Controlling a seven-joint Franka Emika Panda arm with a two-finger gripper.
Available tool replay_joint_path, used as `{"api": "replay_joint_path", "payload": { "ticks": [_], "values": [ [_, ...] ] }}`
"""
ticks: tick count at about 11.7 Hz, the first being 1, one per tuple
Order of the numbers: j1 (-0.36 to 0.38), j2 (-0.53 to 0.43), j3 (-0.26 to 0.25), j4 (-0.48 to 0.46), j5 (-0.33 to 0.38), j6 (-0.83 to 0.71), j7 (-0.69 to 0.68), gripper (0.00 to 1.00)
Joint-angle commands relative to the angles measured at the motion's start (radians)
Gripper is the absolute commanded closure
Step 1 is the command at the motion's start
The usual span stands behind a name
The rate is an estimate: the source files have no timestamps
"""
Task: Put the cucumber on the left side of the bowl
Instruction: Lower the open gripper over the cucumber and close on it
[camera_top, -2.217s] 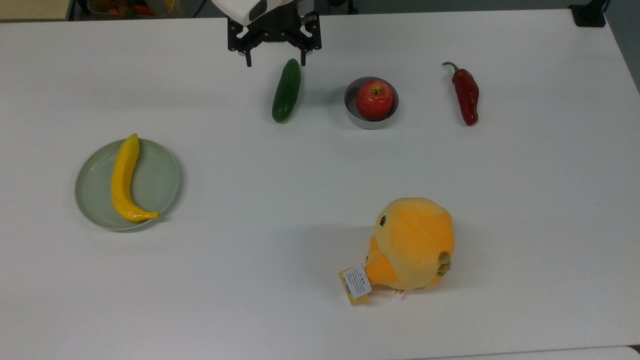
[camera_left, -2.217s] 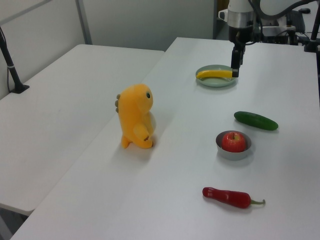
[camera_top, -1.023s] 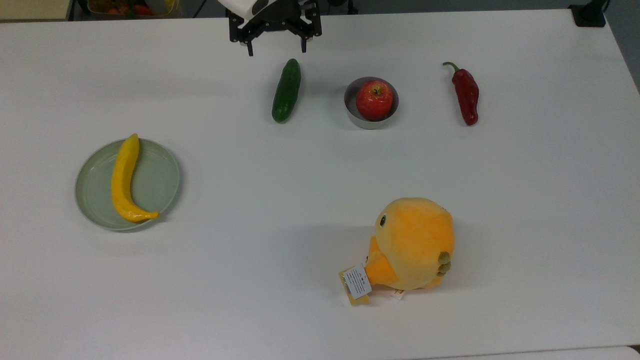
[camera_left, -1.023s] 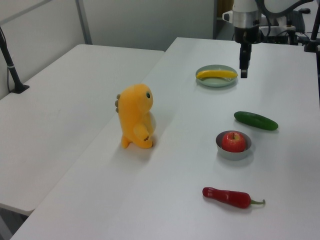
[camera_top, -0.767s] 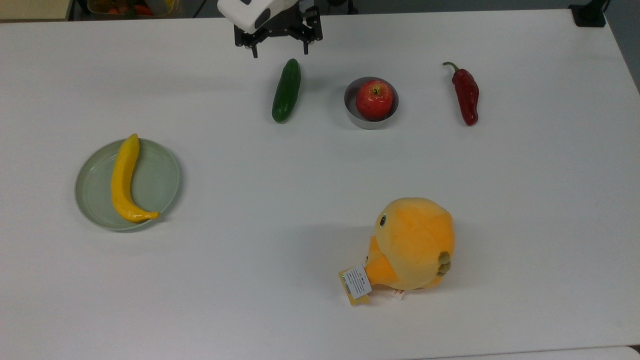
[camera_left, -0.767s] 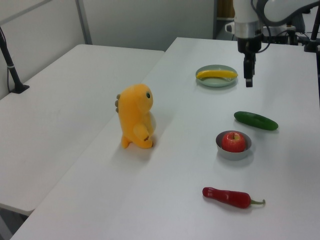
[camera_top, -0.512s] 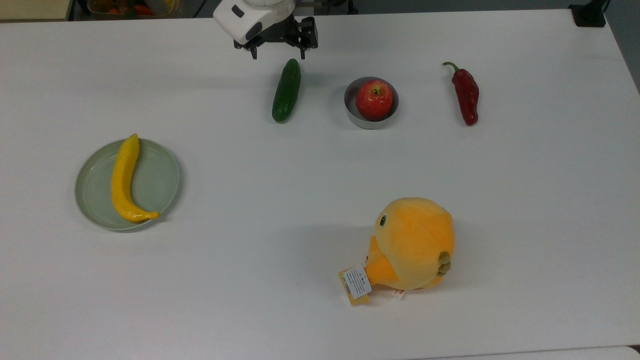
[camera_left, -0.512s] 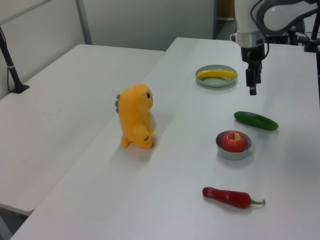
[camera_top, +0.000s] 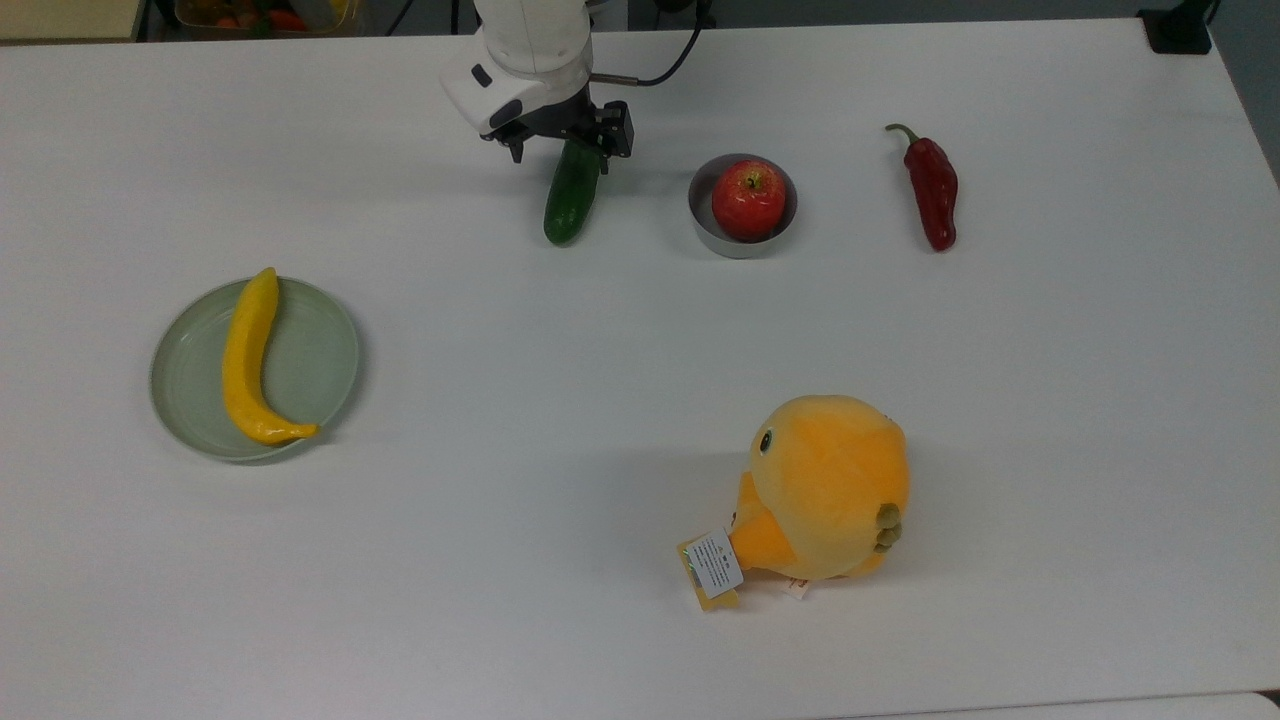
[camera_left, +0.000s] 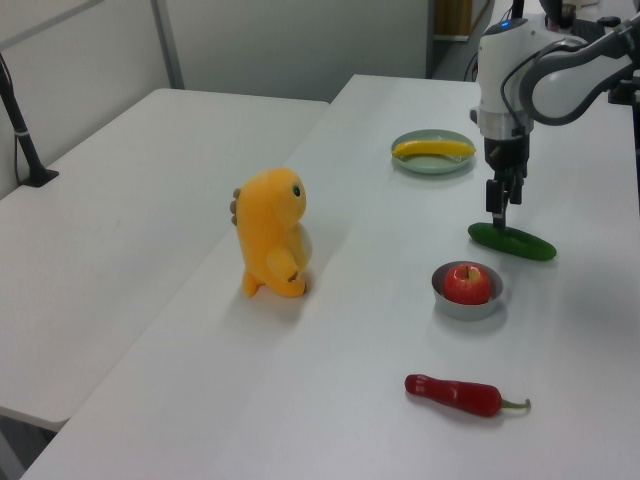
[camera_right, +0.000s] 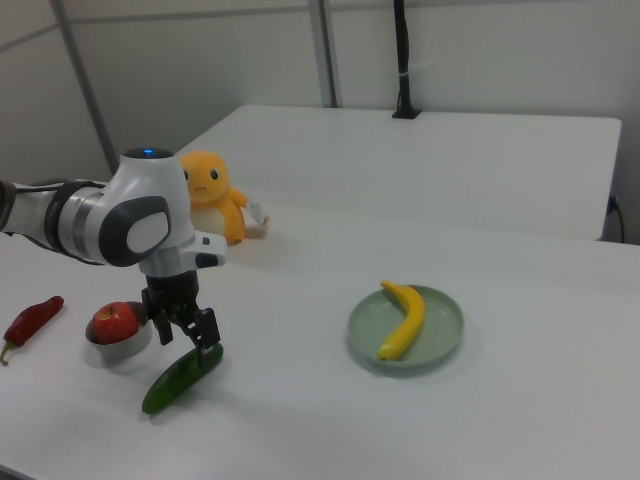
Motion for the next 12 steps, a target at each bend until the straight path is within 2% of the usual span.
{"api": "replay_joint_path", "payload": {
  "ticks": [1, 5, 6, 7, 8, 9, 12],
  "values": [
    [0.006, 0.039, -0.002, -0.014, 0.007, 0.033, 0.021, 0.0],
    [0.014, 0.077, -0.002, -0.015, 0.004, 0.074, 0.028, 0.01],
    [0.014, 0.083, -0.002, -0.014, 0.002, 0.073, 0.028, 0.18],
    [0.014, 0.086, -0.001, -0.012, 0.002, 0.076, 0.028, 0.62],
    [0.014, 0.083, -0.001, -0.012, 0.002, 0.089, 0.028, 0.82],
    [0.014, 0.083, -0.001, -0.012, 0.002, 0.103, 0.028, 0.9],
    [0.014, 0.079, -0.001, -0.007, 0.004, 0.103, 0.028, 0.9]
  ]
}}
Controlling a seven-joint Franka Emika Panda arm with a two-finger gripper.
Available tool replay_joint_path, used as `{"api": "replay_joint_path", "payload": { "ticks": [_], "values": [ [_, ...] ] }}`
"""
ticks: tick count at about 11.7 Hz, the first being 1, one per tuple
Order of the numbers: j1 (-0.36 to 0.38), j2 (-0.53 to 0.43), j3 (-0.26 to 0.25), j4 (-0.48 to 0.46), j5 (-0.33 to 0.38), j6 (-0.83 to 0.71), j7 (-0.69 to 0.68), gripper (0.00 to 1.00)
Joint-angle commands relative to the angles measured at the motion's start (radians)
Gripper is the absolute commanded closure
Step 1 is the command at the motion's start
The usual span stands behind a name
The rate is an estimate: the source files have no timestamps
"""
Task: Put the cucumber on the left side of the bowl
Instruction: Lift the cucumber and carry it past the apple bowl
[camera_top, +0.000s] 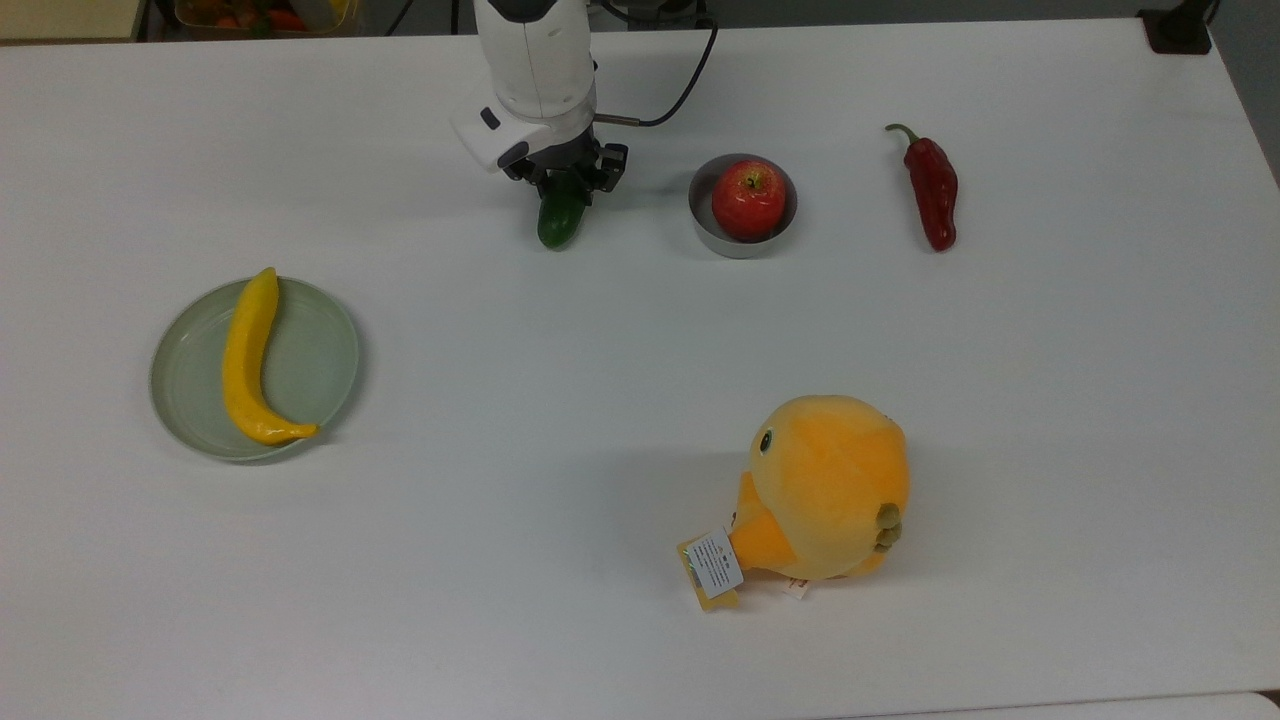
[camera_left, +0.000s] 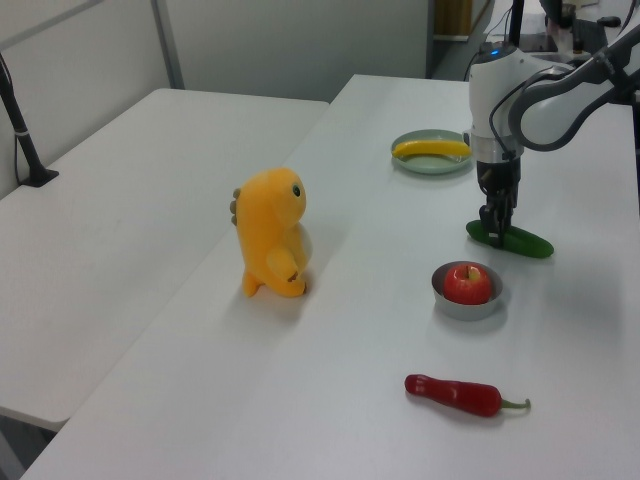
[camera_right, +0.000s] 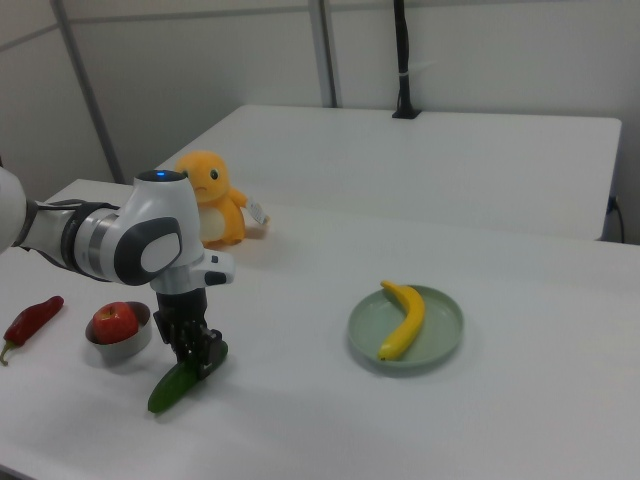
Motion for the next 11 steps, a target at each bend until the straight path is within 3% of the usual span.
{"api": "replay_joint_path", "payload": {
  "ticks": [1, 5, 8, 11],
  "values": [
    [0.007, -0.016, -0.002, 0.01, 0.004, 0.024, 0.022, 0.9],
    [0.0, -0.016, -0.002, 0.153, 0.028, 0.02, 0.089, 0.9],
    [0.009, -0.021, 0.0, 0.256, 0.094, 0.018, 0.155, 0.88],
    [0.033, -0.023, 0.051, 0.271, 0.111, 0.019, 0.22, 0.88]
  ]
}}
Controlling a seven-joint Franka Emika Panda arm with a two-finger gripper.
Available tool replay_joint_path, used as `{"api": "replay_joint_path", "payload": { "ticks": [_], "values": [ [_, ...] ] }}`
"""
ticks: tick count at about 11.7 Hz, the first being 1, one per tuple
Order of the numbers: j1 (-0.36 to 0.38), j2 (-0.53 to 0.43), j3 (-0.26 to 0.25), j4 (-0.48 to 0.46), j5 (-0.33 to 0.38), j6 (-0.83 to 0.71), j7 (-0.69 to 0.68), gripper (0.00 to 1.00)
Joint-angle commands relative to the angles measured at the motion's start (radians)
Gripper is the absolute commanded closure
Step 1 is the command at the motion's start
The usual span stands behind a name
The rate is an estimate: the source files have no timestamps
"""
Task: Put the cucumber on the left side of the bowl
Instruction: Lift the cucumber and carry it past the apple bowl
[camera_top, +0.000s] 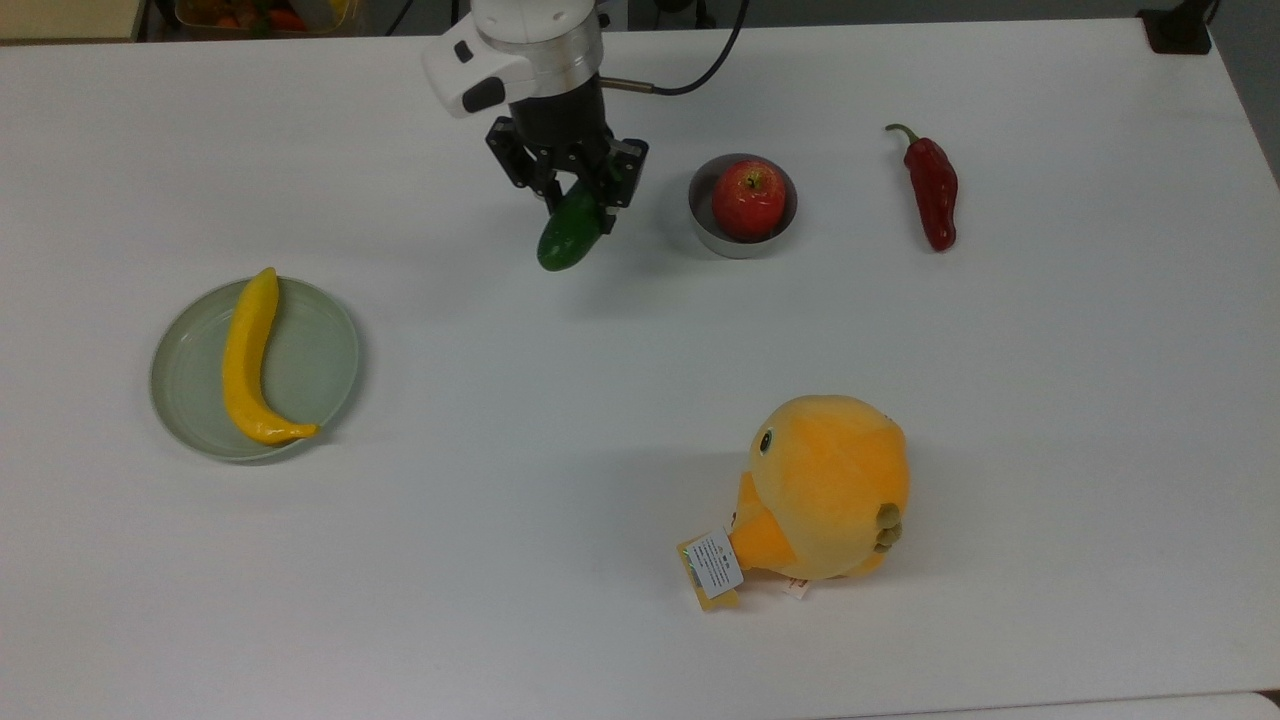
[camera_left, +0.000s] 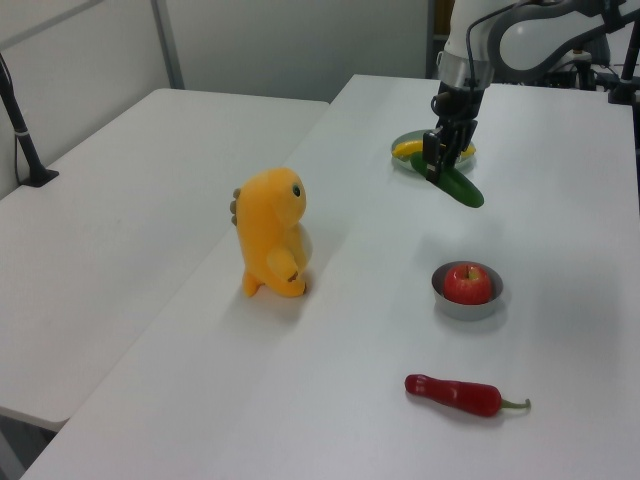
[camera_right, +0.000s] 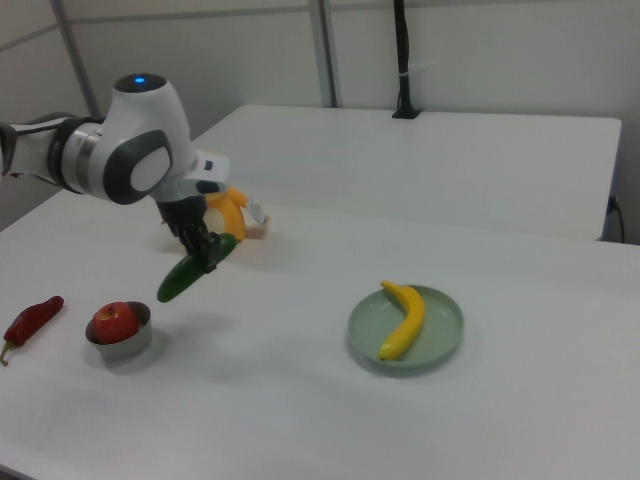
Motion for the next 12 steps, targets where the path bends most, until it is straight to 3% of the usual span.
{"api": "replay_joint_path", "payload": {
  "ticks": [1, 6, 12],
  "values": [
    [0.03, -0.006, 0.062, 0.003, 0.016, 0.008, 0.088, 0.88],
    [0.062, -0.002, 0.18, 0.014, 0.016, 0.01, 0.164, 0.88],
    [0.105, 0.055, 0.278, 0.014, 0.016, 0.019, 0.177, 0.87]
  ]
}}
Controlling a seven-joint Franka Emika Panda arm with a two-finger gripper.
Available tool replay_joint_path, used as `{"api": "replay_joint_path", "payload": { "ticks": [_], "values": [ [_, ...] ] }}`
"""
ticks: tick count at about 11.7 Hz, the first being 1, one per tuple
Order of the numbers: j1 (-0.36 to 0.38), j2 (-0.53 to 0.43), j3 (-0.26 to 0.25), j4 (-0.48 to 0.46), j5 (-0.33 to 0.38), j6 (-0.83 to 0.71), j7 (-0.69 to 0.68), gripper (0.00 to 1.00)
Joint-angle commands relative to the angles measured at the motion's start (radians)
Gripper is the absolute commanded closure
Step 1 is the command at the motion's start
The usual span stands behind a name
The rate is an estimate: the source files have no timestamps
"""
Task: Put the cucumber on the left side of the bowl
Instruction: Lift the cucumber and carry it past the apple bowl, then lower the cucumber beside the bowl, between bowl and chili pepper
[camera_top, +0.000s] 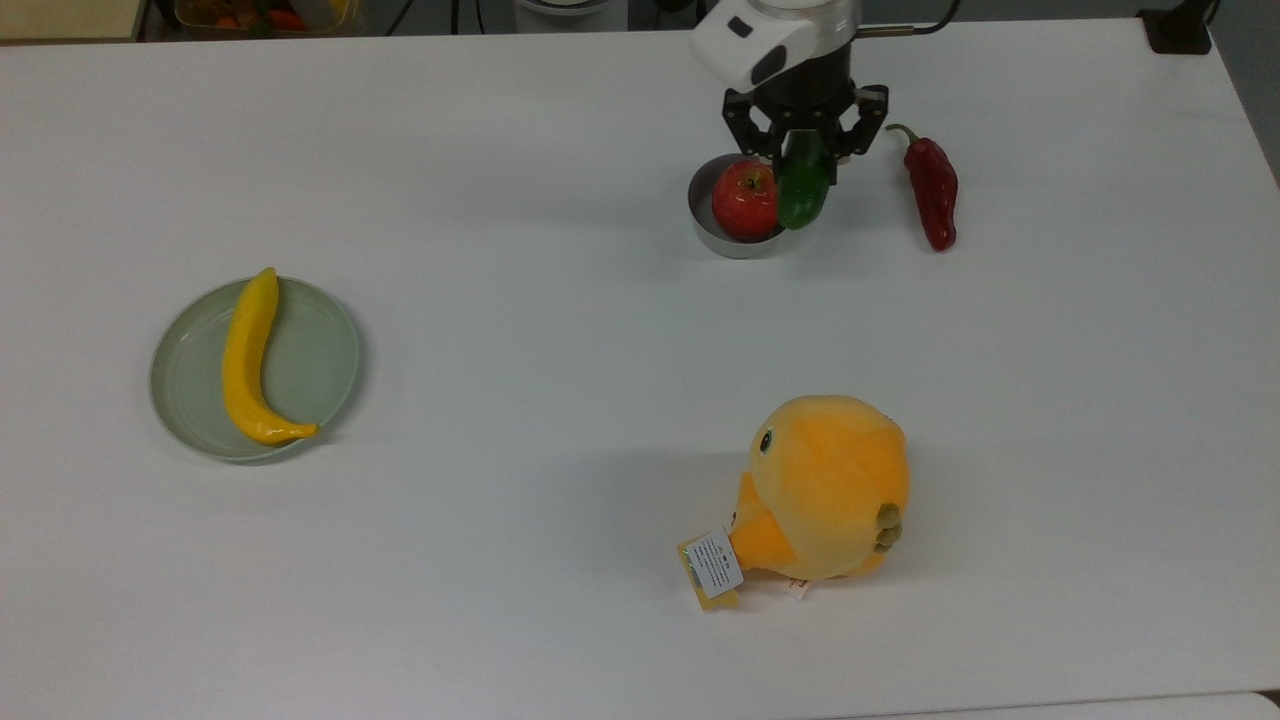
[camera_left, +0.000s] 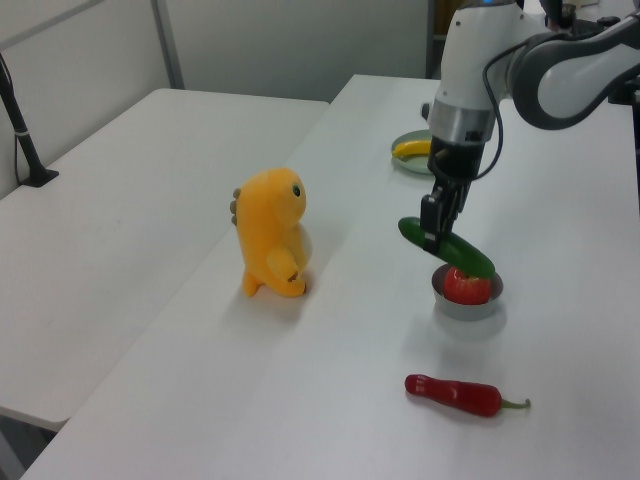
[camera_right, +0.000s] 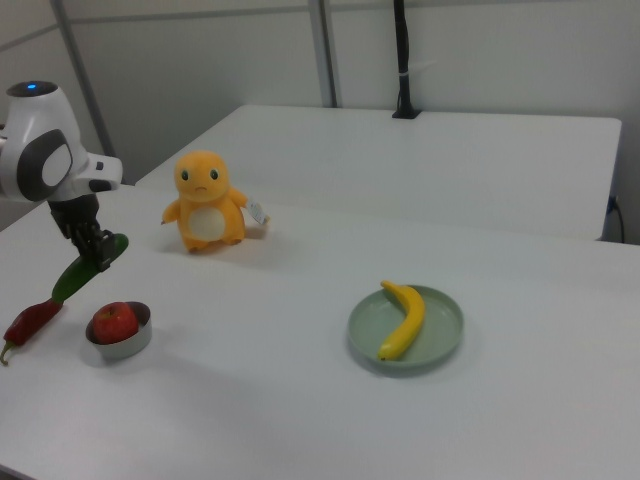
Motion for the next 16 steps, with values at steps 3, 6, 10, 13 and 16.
{"api": "replay_joint_path", "payload": {
  "ticks": [3, 6, 10, 13, 16],
  "values": [
    [0.057, 0.11, 0.024, 0.03, -0.015, 0.025, 0.036, 0.84],
    [0.063, 0.152, 0.024, 0.033, -0.041, 0.048, 0.042, 0.84],
    [0.063, 0.155, 0.024, 0.031, -0.052, 0.049, 0.064, 0.28],
    [0.062, 0.154, 0.024, 0.033, -0.053, 0.048, 0.064, 0.0],
    [0.063, 0.154, 0.024, 0.031, -0.053, 0.048, 0.062, 0.0]
  ]
}}
